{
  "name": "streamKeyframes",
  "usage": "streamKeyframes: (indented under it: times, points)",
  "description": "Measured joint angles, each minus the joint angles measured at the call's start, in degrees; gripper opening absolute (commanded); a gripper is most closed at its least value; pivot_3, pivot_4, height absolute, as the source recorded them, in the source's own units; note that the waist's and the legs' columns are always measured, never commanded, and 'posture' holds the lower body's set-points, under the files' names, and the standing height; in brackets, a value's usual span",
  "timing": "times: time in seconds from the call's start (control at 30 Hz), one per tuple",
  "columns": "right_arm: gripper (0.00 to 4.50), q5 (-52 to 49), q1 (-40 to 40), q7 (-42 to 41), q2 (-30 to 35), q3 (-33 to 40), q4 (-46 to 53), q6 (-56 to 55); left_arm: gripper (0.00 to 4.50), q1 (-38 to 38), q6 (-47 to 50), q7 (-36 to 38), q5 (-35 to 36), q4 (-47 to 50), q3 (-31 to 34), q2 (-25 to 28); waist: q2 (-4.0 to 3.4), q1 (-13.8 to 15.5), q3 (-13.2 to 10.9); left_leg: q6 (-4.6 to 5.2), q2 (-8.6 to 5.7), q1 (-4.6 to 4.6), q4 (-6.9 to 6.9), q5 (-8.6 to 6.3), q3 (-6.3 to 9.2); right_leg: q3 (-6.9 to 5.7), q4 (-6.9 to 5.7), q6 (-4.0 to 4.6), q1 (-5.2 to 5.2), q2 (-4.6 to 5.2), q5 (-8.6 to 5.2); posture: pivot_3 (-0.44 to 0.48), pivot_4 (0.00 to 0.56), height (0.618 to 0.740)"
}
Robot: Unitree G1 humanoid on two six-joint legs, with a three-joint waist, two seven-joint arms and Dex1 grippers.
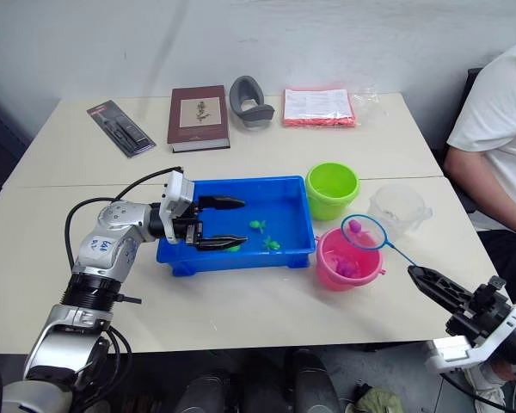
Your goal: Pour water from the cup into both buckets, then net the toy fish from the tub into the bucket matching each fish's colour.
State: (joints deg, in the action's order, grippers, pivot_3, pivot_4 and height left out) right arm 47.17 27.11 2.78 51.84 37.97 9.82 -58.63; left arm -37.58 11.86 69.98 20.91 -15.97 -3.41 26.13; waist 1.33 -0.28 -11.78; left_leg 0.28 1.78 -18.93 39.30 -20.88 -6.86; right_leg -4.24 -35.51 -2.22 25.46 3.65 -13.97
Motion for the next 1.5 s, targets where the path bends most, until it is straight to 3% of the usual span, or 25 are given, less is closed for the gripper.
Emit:
streamKeyframes:
  times: [0.37,0.73,0.83,0.97,1.07,1.2,1.37,1.5]
  points:
    - [0.0,-0.5,-2.2,-0.4,1.4,2.2,-2.5,2.5,4.46,0.0,0.0,0.0,0.0,0.0,0.0,0.0,0.0,0.0,0.0,0.0,-0.02,0.04,-0.01,0.0,-0.05,0.06,-0.01,0.0,0.0,0.01,0.0,0.0,0.15,0.74]
    - [0.0,-2.9,1.1,-1.2,0.8,2.0,-0.8,0.7,4.46,0.0,-0.1,0.1,0.0,0.0,0.0,0.0,0.02,0.0,0.0,-0.05,0.0,0.08,-0.1,0.01,-0.08,0.08,0.02,0.01,0.0,-0.02,-0.01,0.0,0.15,0.74]
    - [0.0,-7.2,1.1,-2.4,-0.6,1.8,-0.2,1.6,4.46,0.1,-0.1,0.1,0.0,0.0,0.0,0.1,0.02,-0.1,0.0,-0.06,0.01,0.1,-0.11,0.0,-0.08,0.08,0.01,0.02,0.0,-0.04,-0.01,0.0,0.15,0.74]
    - [0.0,-29.0,0.6,-11.3,3.1,-7.1,6.4,10.2,4.46,1.8,0.0,0.1,0.1,0.2,1.2,2.6,0.02,-1.3,0.0,-0.06,0.04,0.21,-0.12,0.0,-0.1,0.13,-0.06,0.02,-0.03,-0.04,-0.01,0.0,0.15,0.74]
    - [0.0,-48.2,-4.1,-19.3,7.4,-15.7,13.1,21.4,4.46,2.2,0.0,0.2,0.4,0.1,2.7,4.5,0.1,-1.6,0.0,-0.06,0.08,0.37,-0.12,0.01,-0.12,0.15,-0.12,0.03,-0.03,-0.05,-0.01,0.0,0.15,0.74]
    - [0.0,-68.6,-20.0,-26.5,9.7,-26.8,19.6,42.8,4.46,3.6,-0.1,0.3,1.7,-0.8,7.3,9.4,0.18,-1.5,-0.1,-0.07,0.14,0.55,-0.13,0.01,-0.07,0.09,-0.13,0.1,-0.02,-0.06,-0.03,0.0,0.15,0.74]
    - [0.0,-74.0,-37.9,-34.1,9.5,-38.5,20.4,63.1,4.46,9.0,-0.7,-0.5,1.7,-0.2,11.8,14.2,0.18,-0.9,-0.1,0.08,0.13,0.38,-0.12,-0.07,0.0,-0.1,-0.07,0.17,0.12,0.07,-0.05,0.0,0.15,0.74]
    - [0.0,-70.9,-49.0,-44.8,9.3,-42.8,13.1,65.3,4.46,12.3,-0.4,-0.5,1.8,1.5,12.7,15.8,0.19,0.3,-0.1,0.32,0.01,0.17,-0.07,-0.2,0.03,-0.39,0.04,0.16,0.21,0.33,-0.04,0.0,0.15,0.74]
